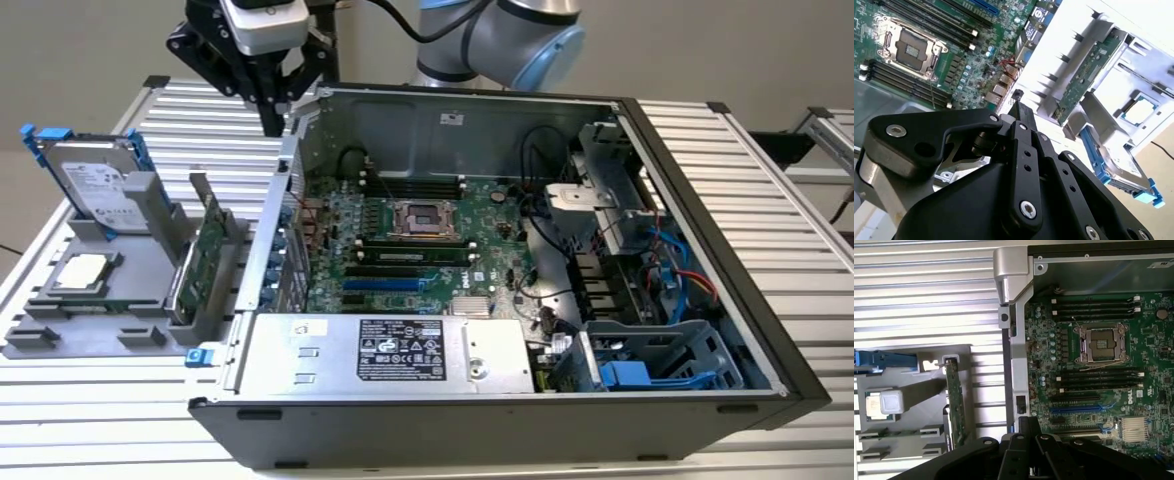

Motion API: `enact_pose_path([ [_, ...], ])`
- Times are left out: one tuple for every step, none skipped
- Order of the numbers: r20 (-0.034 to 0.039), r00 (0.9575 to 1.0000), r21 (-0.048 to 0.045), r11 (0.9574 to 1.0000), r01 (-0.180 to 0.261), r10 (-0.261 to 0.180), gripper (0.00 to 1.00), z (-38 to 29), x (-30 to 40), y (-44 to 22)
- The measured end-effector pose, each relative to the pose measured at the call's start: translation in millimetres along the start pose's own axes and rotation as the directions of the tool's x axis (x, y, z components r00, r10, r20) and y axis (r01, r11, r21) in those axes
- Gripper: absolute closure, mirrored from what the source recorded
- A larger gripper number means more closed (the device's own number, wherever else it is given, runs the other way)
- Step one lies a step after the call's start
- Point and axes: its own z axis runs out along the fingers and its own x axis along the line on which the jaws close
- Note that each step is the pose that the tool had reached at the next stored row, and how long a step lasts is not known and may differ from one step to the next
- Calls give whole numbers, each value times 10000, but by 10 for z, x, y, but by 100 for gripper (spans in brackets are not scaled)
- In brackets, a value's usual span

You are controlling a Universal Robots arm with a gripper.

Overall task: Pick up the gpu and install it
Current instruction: 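Reach for the gpu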

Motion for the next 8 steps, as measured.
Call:
enact_pose_path([
  [0,10000,0,10000,0,0,100,0,6,0],
  [0,10000,-1,10000,0,0,100,0,13,-1],
  [0,10000,0,10000,0,0,100,0,20,-1],
  [0,10000,0,10000,0,0,100,-1,26,-2],
  [0,10000,0,10000,0,0,100,-1,34,-2],
  [0,10000,0,10000,0,0,100,-1,40,-3],
  [0,10000,0,10000,0,0,100,-1,47,-3],
  [0,10000,0,10000,0,0,100,-1,54,-4],
])
